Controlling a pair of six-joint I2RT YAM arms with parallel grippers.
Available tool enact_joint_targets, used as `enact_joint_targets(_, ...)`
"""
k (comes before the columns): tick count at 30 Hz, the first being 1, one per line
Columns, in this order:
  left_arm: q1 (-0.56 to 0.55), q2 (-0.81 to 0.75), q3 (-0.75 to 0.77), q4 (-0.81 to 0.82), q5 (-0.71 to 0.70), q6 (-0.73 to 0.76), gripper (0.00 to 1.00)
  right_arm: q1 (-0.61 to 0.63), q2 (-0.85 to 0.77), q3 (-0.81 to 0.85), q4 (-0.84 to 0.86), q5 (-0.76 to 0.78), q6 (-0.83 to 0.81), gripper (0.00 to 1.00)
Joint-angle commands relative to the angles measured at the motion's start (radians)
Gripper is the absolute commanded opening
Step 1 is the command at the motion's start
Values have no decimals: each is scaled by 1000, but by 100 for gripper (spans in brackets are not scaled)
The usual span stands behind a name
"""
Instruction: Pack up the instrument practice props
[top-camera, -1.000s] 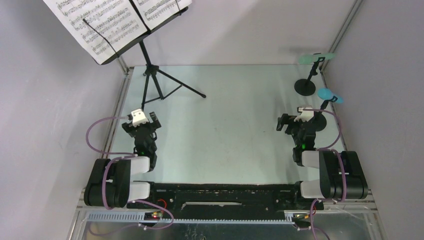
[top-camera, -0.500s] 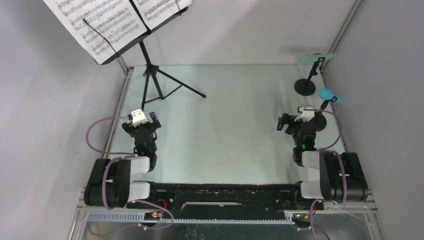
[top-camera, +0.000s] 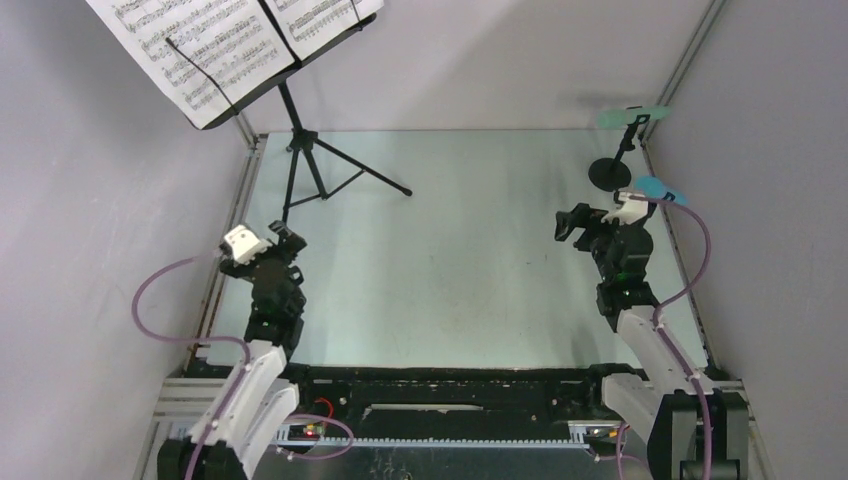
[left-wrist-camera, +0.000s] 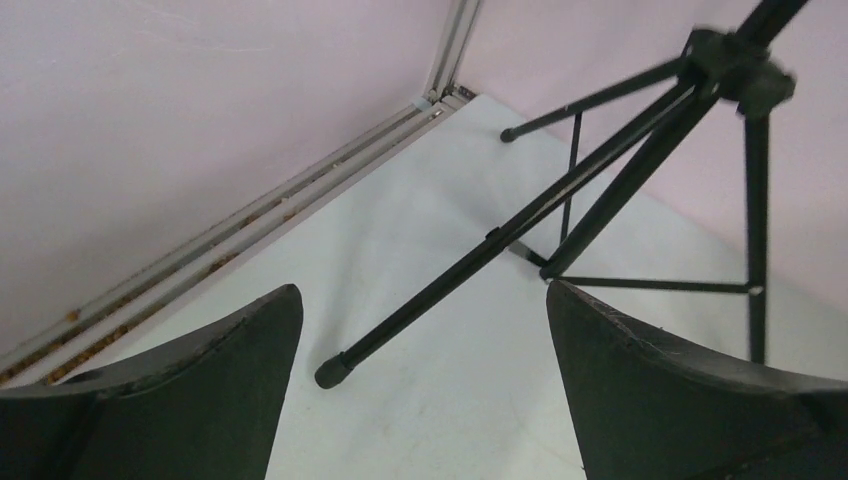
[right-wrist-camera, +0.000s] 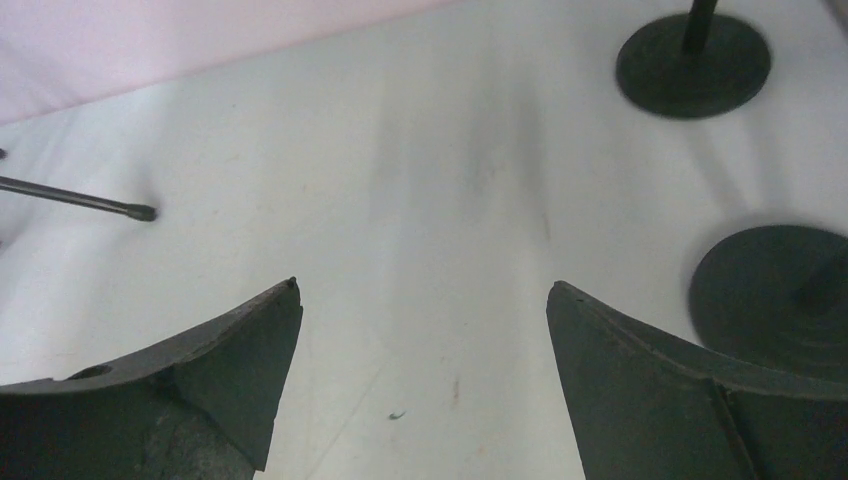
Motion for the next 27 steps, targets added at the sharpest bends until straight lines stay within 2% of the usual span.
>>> enact_joint_targets(1, -3, -132, 92, -349, -67, -272, 100, 10, -19, 106, -268, -11, 179, 100)
enact_joint_targets(5, -2, -211, 151, -500, 85, -396, 100, -6, -7, 169, -356, -162, 157, 100)
enact_joint_targets(9, -3, -224, 299, -769, 165, -429, 100, 6, -10, 177, -310, -282, 185, 100)
enact_joint_targets(12, -3, -200, 437, -1006, 165, -407, 100, 142, 15, 206, -266, -220, 173, 100)
enact_joint_targets(16, -2, -229, 541, -1193, 146, -333, 100, 378, 114, 264, -143, -92, 110, 100)
enact_joint_targets(19, -3, -305, 549, -1243, 197, -296, 100, 512, 241, 353, -56, -83, 85, 100)
enact_joint_targets(22, -2, -391, 545, -1260, 261, -243, 100, 641, 442, 548, -15, -73, 37, 100)
enact_joint_targets(27, -2, -455, 617, -1318, 315, -177, 100, 751, 726, 833, 67, -115, 10, 100)
